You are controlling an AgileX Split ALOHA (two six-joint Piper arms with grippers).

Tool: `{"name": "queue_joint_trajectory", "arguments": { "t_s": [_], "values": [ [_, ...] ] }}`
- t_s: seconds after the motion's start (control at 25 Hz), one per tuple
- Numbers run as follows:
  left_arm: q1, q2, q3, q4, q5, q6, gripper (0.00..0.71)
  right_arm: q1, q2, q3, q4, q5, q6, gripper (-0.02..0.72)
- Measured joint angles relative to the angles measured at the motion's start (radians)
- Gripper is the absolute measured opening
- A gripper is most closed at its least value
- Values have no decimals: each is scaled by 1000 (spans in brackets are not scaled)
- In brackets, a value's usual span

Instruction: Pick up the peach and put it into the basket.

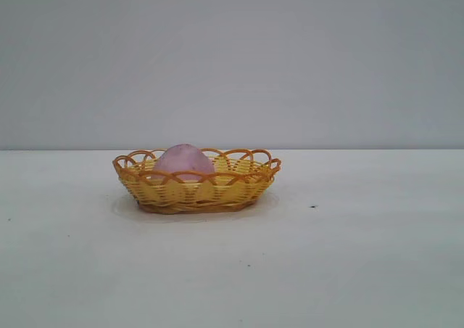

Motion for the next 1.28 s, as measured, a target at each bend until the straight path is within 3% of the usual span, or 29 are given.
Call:
{"name": "queue_joint_trajectory", "arguments": {
  "t_s": [0.48, 1.28],
  "values": [
    [0, 0, 0, 0, 0, 0, 505, 0, -291, 37, 2, -18, 10, 306],
    [0, 0, 0, 0, 0, 0, 505, -8, -305, 37, 8, -16, 14, 306]
  ]
}}
